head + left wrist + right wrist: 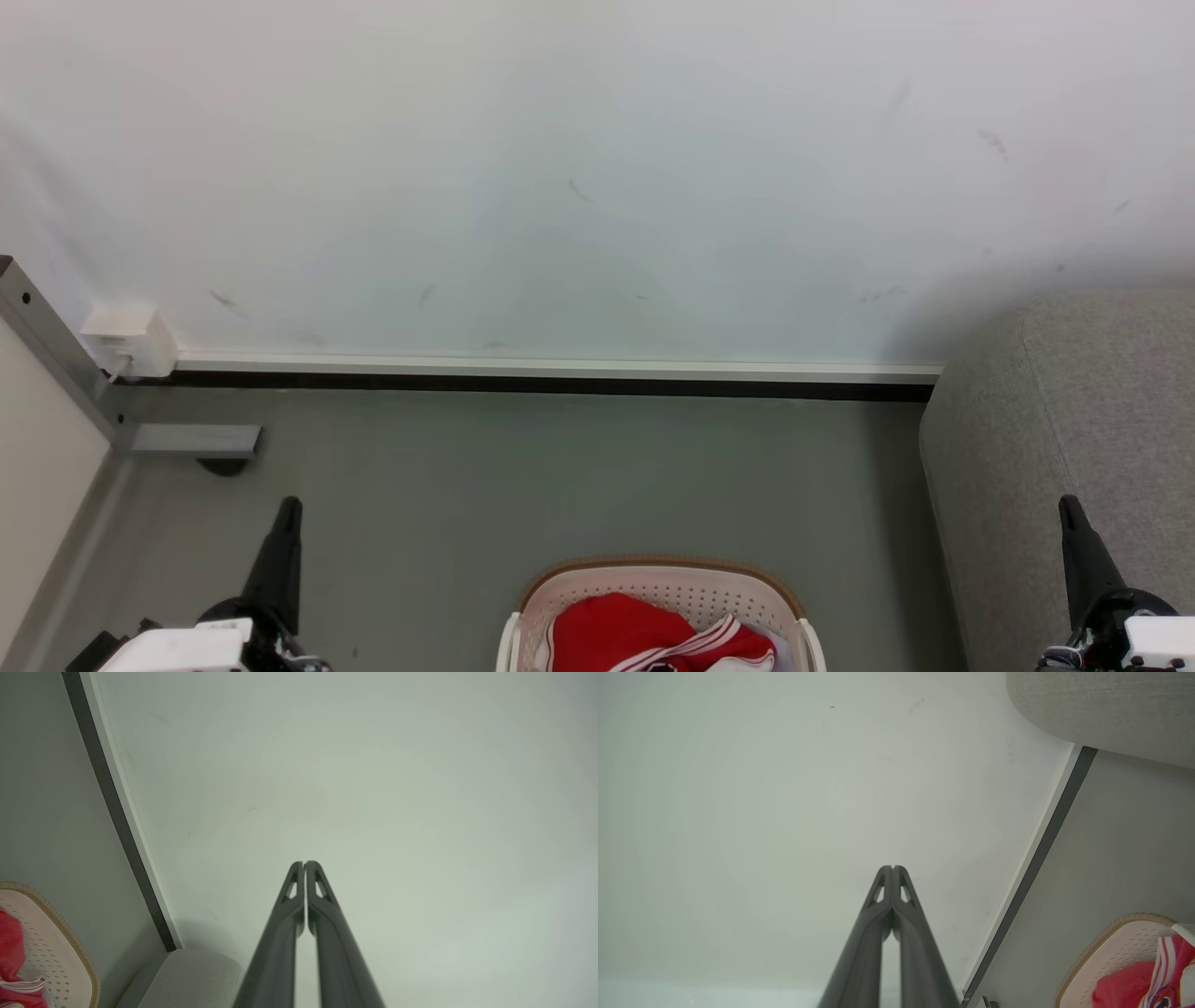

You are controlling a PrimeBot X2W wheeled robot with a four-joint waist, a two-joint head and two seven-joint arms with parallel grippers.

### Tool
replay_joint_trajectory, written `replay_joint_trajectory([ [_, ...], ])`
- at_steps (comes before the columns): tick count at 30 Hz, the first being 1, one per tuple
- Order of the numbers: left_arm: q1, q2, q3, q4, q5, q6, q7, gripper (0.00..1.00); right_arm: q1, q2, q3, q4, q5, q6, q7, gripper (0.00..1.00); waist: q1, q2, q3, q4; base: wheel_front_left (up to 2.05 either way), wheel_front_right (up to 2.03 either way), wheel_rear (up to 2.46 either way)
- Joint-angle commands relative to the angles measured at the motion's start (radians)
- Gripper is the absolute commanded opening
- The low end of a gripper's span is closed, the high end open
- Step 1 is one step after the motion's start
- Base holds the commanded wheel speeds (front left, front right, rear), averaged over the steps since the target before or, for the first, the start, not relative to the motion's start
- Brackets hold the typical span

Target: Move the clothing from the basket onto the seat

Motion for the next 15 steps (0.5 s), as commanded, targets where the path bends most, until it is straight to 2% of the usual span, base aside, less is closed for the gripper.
replay_joint_trajectory([
  [1, -0.008, 0.002, 0.001, -0.003, -0.014, -0.003, 0.003, 0.0, -0.014, -0.007, -0.003, 0.003, 0.002, -0.003, 0.002, 0.0, 0.0, 0.0, 0.0, 0.0, 0.0, 0.0, 0.0],
  [9, -0.008, 0.002, 0.001, -0.003, -0.014, -0.003, 0.003, 0.0, -0.014, -0.007, -0.003, 0.003, 0.002, -0.003, 0.002, 0.0, 0.0, 0.0, 0.0, 0.0, 0.0, 0.0, 0.0],
  [10, 0.002, -0.001, 0.0, 0.003, 0.0, 0.0, -0.001, 1.0, 0.002, 0.001, 0.001, 0.003, 0.0, 0.0, 0.0, 1.0, 0.0, 0.0, 0.0, 0.0, 0.0, 0.0, 0.0],
  [15, 0.019, -0.007, -0.01, 0.023, 0.001, 0.0, -0.01, 1.0, 0.024, 0.01, 0.005, 0.018, -0.005, 0.0, -0.008, 1.0, 0.0, 0.0, 0.0, 0.0, 0.0, 0.0, 0.0],
])
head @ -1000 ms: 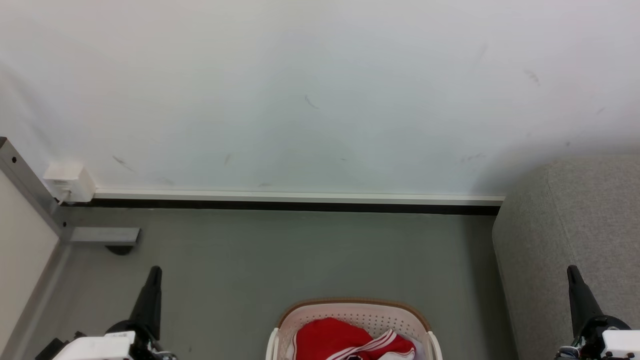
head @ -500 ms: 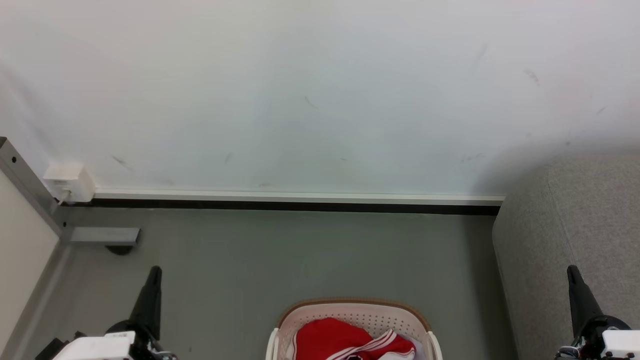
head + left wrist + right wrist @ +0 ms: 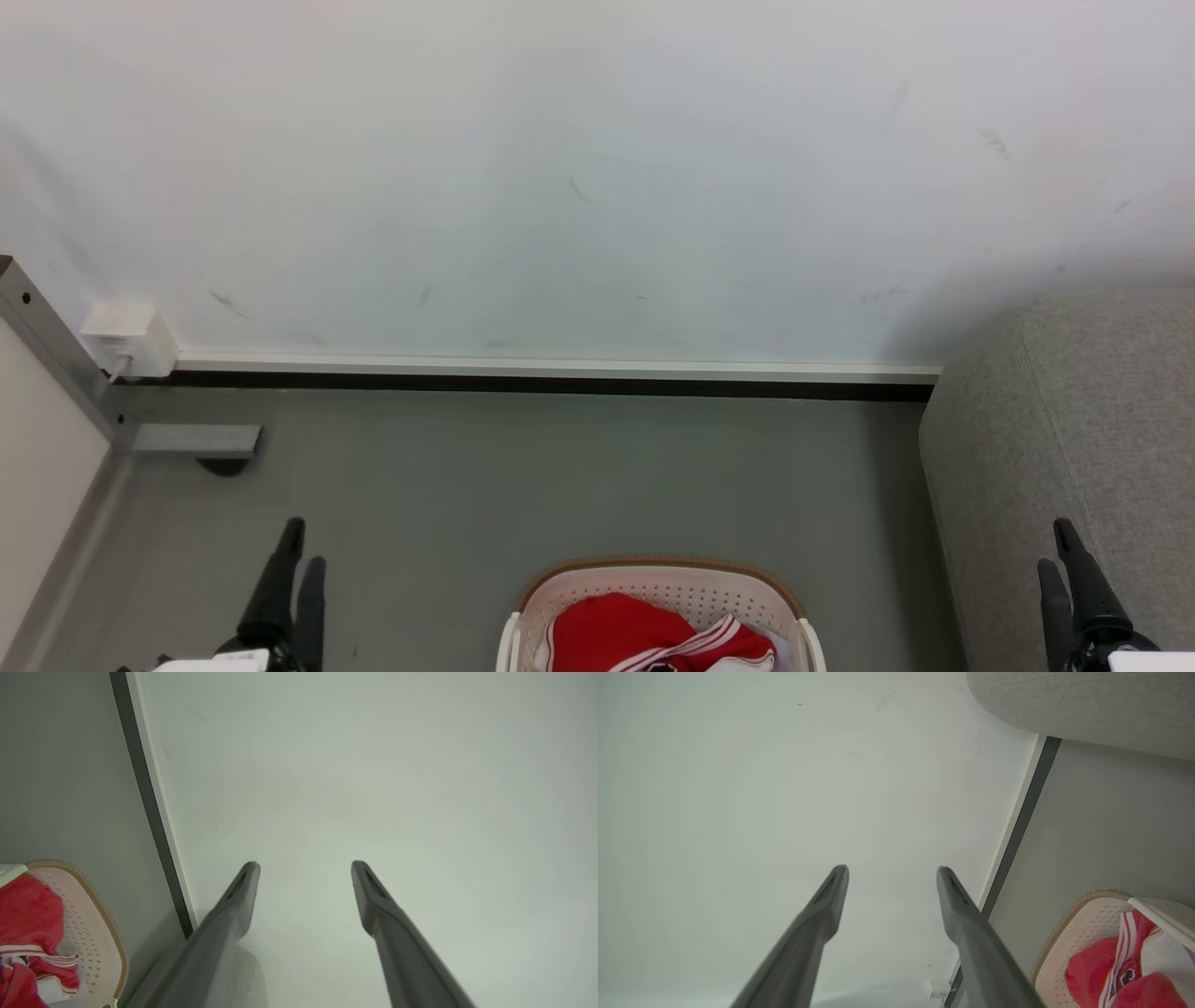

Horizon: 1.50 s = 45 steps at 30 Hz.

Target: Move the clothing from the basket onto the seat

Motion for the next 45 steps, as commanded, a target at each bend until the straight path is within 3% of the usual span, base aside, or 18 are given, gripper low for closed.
replay_joint_trajectory([
  [1, -0.017, 0.004, -0.008, -0.015, 0.001, 0.0, -0.012, 1.0, -0.011, -0.007, 0.001, -0.02, -0.009, 0.0, -0.01, 1.0, 0.0, 0.0, 0.0, 0.001, 0.0, 0.0, 0.0],
  [7, -0.021, 0.005, -0.03, -0.012, 0.032, 0.0, -0.043, 1.0, 0.003, -0.019, 0.009, -0.036, -0.08, 0.0, -0.043, 1.0, 0.0, 0.0, 0.0, 0.003, 0.0, 0.0, 0.0],
  [14, -0.025, 0.006, -0.045, -0.013, 0.125, 0.0, -0.075, 1.0, 0.014, -0.022, 0.008, -0.07, -0.24, 0.0, -0.076, 1.0, 0.0, 0.0, 0.0, 0.007, 0.0, 0.0, 0.0],
  [34, -0.014, 0.009, -0.119, -0.045, 0.548, 0.08, -0.156, 1.0, 0.049, -0.066, 0.051, -0.144, -0.718, -0.001, -0.157, 1.0, 0.0, 0.0, -0.003, 0.023, 0.0, 0.0, 0.0],
  [45, -0.001, 0.011, -0.145, -0.056, 0.758, 0.105, -0.195, 1.0, 0.066, -0.073, 0.058, -0.15, -0.906, -0.001, -0.195, 1.0, 0.0, 0.0, -0.009, 0.031, 0.0, 0.0, 0.0],
])
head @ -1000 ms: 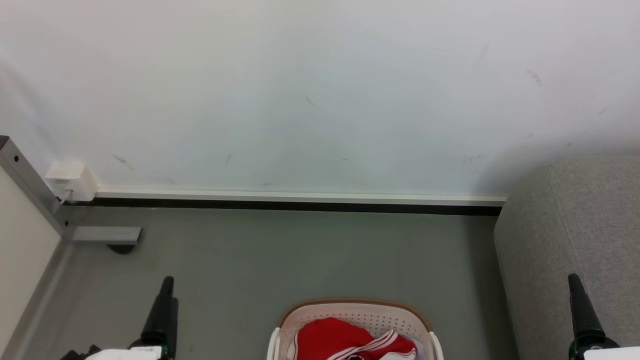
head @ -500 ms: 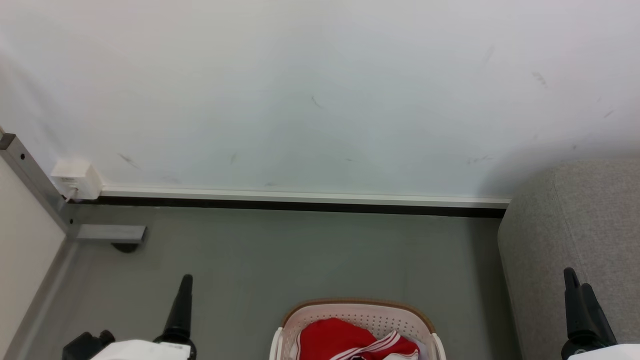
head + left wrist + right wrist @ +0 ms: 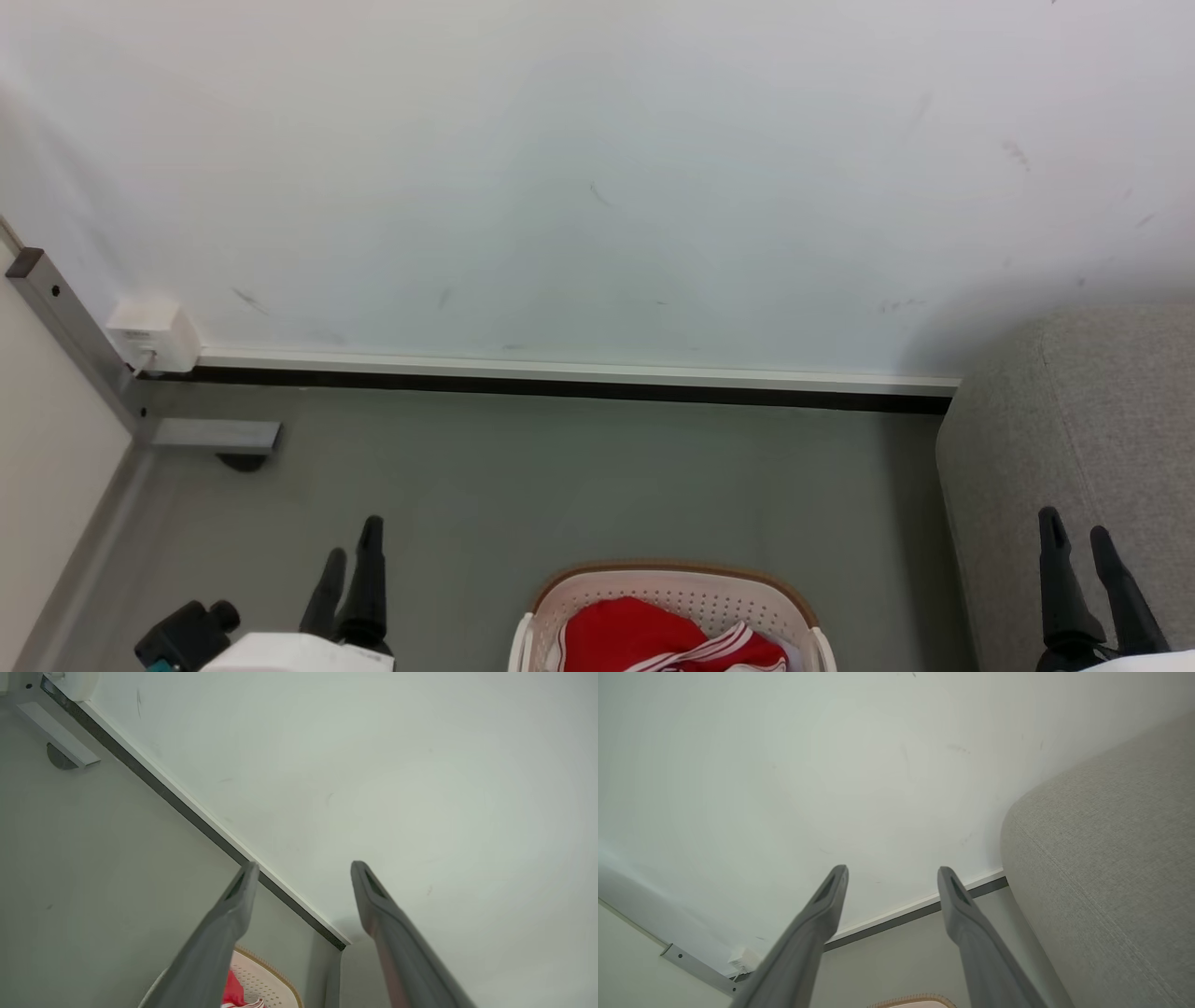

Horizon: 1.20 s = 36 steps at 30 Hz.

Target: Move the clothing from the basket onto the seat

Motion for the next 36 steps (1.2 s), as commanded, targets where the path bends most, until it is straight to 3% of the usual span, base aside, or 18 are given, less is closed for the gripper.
replay_joint_trajectory([
  [1, -0.002, 0.009, -0.003, -0.018, 0.046, 0.004, -0.013, 1.0, 0.0, -0.012, -0.001, -0.017, -0.042, -0.001, -0.013, 1.0, 0.0, 0.0, -0.001, 0.001, 0.0, 0.0, 0.0],
  [36, 0.019, 0.012, -0.049, -0.019, 0.484, 0.024, -0.11, 1.0, 0.033, -0.008, -0.016, -0.028, -0.434, -0.002, -0.109, 1.0, 0.0, 0.0, -0.005, 0.024, 0.0, 0.0, 0.0],
])
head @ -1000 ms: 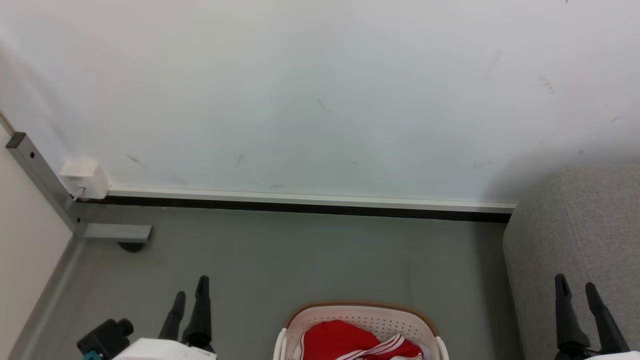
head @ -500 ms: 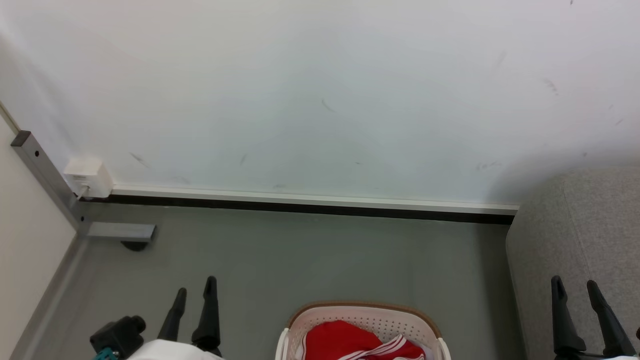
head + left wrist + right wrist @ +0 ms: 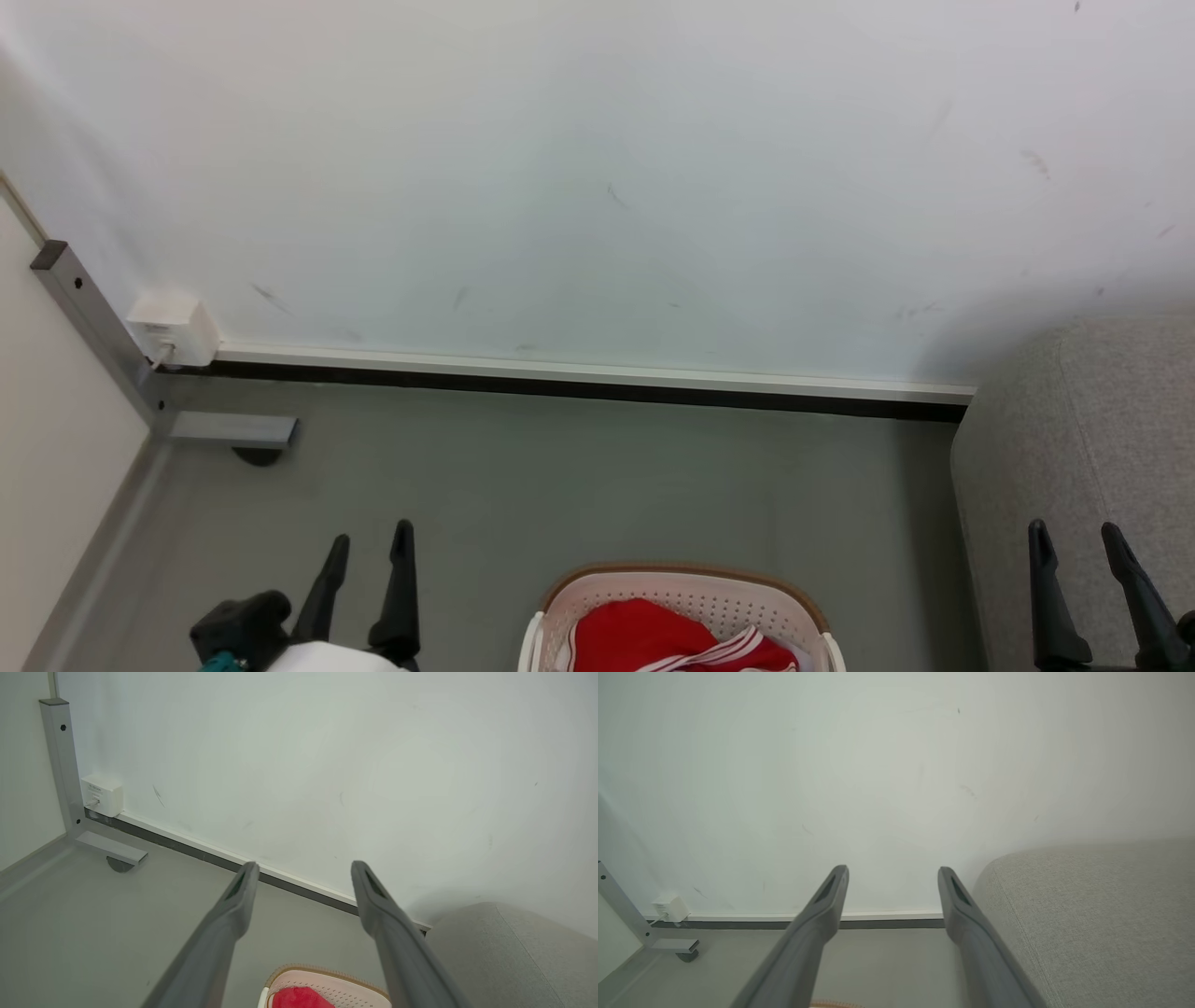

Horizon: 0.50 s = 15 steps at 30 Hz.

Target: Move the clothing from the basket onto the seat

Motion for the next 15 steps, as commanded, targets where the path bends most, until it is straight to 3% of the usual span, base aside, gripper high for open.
replay_joint_trajectory([
  [1, 0.005, 0.009, 0.002, 0.0, 0.043, 0.002, -0.014, 1.0, 0.005, -0.005, -0.004, -0.011, -0.035, -0.002, -0.011, 1.0, 0.0, -0.0001, -0.001, 0.001, 0.0, 0.0, 0.0],
  [15, 0.007, 0.01, -0.003, 0.014, 0.161, -0.001, -0.043, 1.0, 0.016, 0.0, -0.025, -0.002, -0.103, -0.002, -0.04, 1.0, 0.0, -0.0001, -0.004, 0.012, 0.0, 0.0, 0.0],
])
